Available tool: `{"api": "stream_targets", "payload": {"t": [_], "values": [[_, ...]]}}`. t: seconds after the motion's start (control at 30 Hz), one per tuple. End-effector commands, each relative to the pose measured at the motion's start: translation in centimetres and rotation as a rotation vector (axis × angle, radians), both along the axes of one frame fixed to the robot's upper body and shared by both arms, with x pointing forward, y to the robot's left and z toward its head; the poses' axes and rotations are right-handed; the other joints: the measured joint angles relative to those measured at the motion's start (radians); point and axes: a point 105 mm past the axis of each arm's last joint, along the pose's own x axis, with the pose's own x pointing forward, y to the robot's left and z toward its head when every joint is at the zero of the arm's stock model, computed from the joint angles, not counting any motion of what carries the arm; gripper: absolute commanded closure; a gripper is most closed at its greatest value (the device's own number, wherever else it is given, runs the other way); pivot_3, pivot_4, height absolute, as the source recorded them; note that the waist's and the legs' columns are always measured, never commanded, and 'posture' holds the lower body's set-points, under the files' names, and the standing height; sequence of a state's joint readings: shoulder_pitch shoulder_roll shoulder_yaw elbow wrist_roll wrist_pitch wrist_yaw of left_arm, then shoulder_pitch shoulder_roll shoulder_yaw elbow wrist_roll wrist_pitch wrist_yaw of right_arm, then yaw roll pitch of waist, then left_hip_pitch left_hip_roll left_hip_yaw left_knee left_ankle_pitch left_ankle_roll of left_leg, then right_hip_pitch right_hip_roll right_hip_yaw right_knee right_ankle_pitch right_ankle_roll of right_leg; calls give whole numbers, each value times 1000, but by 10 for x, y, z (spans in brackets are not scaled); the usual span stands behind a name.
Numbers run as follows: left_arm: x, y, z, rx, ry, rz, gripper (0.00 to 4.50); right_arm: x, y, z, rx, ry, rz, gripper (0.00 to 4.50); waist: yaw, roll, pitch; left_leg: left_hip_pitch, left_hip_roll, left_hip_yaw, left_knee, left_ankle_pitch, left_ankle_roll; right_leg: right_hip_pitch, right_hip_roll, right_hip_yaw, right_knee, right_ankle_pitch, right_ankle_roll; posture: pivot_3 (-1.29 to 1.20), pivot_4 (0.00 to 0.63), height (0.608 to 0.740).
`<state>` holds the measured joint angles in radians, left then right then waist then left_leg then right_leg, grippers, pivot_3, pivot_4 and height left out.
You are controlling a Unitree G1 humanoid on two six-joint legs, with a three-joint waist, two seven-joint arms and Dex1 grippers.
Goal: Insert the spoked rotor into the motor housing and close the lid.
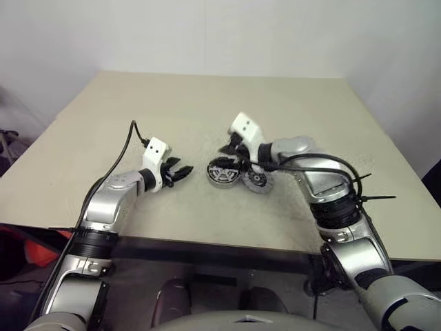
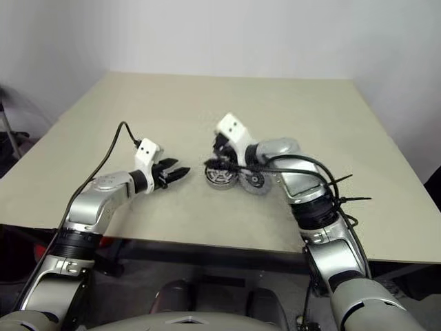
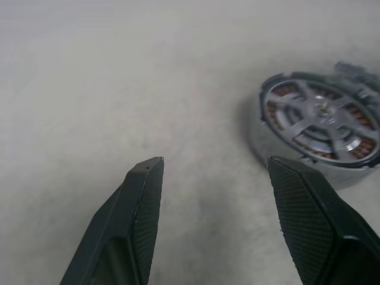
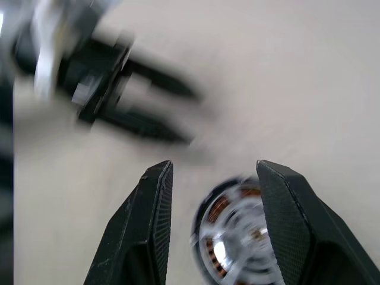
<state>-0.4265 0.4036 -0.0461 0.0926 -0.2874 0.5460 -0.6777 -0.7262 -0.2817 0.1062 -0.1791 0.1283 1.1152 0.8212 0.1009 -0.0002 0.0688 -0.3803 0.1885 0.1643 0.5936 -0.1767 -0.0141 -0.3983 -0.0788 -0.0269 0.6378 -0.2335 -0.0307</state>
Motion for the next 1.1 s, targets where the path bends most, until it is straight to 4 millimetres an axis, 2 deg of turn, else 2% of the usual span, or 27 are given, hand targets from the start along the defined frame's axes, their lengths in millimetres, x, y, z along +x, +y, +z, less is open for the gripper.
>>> {"api": "stream_targets", "payload": {"t": [0.03, 0.13, 0.27, 0.43, 0.53, 0.67, 0.77, 1.1], "values": [[6, -12, 21, -14, -77, -59, 1550, 3, -36, -5, 147, 140, -202, 2239, 4, 0, 0, 0, 0, 0, 0, 0, 0, 1, 0, 0, 0, 0, 0, 0, 0, 740], [12, -13, 19, -1, -71, -62, 1550, -5, -62, -18, 228, 261, -333, 2239, 3, 0, 0, 1, -1, 0, 0, 0, -1, 1, 0, 0, 0, 0, 0, 0, 0, 740], [14, -18, 14, 29, -58, -87, 1550, -29, -88, -27, 355, 365, -441, 2239, 2, 0, 0, 2, -1, 0, -5, 2, -3, 0, 0, 1, 0, 0, 0, 0, 0, 740], [16, -22, 13, 25, -51, -103, 1550, -52, -99, -42, 446, 413, -463, 2239, 4, 1, 0, 6, -1, 0, -16, 6, -9, 0, 1, 1, -4, 0, -1, 0, 0, 740], [16, -23, 10, 42, -46, -118, 1550, -61, -99, -62, 474, 490, -500, 2239, 5, 1, -1, 7, -1, 0, -18, 7, -11, 0, 2, 1, -4, -1, -2, 0, 0, 740], [15, -23, 10, 55, -42, -129, 1550, -61, -99, -84, 520, 595, -586, 2239, 2, 1, -1, 8, -1, 0, -19, 8, -13, 1, 2, 1, -4, -1, -1, 0, 0, 740], [13, -20, 10, 63, -41, -132, 1550, -60, -93, -89, 552, 638, -597, 2239, 3, 1, -1, 9, -1, 0, -19, 9, -15, 1, 2, 1, -4, -4, 4, 0, 0, 740], [4, -24, 15, 33, -29, -196, 1550, -51, -86, -101, 569, 723, -643, 2239, 4, 2, -1, 10, -1, 0, -22, 10, -16, 1, 2, 1, -4, -3, 1, 0, 0, 740]]}}
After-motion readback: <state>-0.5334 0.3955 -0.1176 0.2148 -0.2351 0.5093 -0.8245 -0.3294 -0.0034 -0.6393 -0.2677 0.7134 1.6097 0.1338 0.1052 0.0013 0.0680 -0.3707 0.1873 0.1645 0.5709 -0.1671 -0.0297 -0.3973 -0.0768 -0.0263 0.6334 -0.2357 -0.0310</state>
